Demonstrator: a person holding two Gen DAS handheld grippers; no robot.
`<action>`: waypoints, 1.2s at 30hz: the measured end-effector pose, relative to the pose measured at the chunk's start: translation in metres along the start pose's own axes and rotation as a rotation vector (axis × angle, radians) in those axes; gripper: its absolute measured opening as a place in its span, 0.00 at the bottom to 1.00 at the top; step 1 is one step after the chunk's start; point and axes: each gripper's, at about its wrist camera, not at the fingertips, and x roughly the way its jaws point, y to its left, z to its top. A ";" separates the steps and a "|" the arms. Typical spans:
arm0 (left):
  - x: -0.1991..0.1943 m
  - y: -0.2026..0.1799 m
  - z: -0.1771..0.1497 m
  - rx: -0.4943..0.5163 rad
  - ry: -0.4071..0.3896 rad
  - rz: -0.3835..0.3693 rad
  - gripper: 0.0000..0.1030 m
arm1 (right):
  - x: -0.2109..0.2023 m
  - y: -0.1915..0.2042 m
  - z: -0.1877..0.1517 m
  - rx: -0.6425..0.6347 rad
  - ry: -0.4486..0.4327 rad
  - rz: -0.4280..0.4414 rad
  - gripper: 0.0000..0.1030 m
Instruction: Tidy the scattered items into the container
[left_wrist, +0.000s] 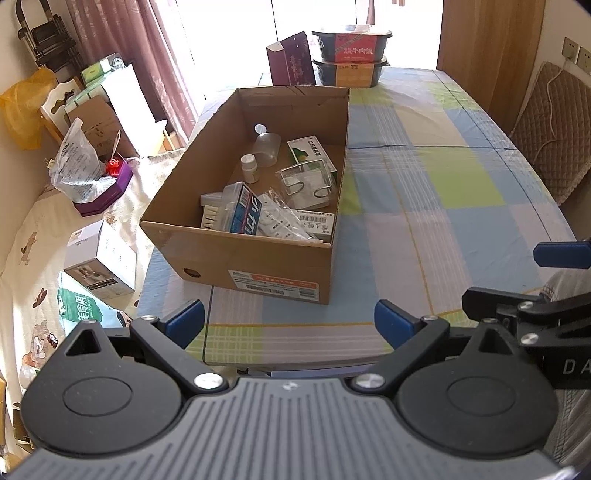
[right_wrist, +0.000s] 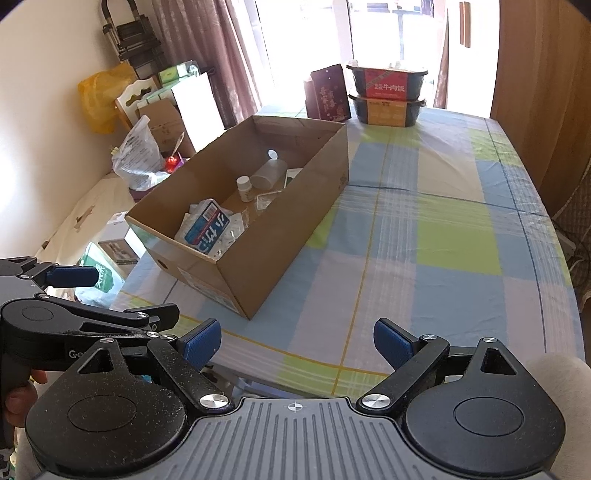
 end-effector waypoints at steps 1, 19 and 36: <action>0.000 -0.001 0.000 0.002 0.000 0.000 0.94 | 0.000 -0.001 0.000 0.001 -0.001 -0.001 0.92; 0.006 -0.012 0.000 0.031 0.007 0.005 0.94 | -0.002 -0.009 -0.002 0.019 -0.006 -0.012 0.92; 0.008 -0.017 -0.001 0.048 0.009 0.015 0.94 | 0.001 -0.009 -0.001 0.022 -0.002 -0.011 0.92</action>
